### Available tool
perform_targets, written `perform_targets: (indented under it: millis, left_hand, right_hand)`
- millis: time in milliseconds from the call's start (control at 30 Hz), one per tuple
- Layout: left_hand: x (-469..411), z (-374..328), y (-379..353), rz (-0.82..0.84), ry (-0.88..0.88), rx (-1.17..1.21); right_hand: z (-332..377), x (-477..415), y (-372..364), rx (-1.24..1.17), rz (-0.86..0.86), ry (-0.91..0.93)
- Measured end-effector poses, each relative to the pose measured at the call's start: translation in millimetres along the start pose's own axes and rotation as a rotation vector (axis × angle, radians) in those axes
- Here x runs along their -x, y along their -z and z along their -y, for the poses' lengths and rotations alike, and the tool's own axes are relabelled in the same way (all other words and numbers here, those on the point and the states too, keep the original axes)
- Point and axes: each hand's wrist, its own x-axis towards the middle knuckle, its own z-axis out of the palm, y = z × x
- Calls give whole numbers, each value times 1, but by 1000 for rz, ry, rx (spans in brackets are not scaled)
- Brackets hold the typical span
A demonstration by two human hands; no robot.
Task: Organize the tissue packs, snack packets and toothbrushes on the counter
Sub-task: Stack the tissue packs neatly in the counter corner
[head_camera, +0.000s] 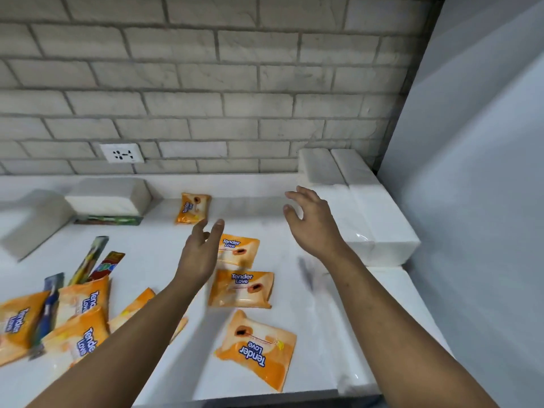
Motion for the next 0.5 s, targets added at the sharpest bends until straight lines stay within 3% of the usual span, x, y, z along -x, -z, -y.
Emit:
perform_targets:
  millis: [500]
  left_hand:
    - [-90, 84, 223, -234, 75, -16]
  right_hand:
    - [160, -73, -197, -99, 249, 91]
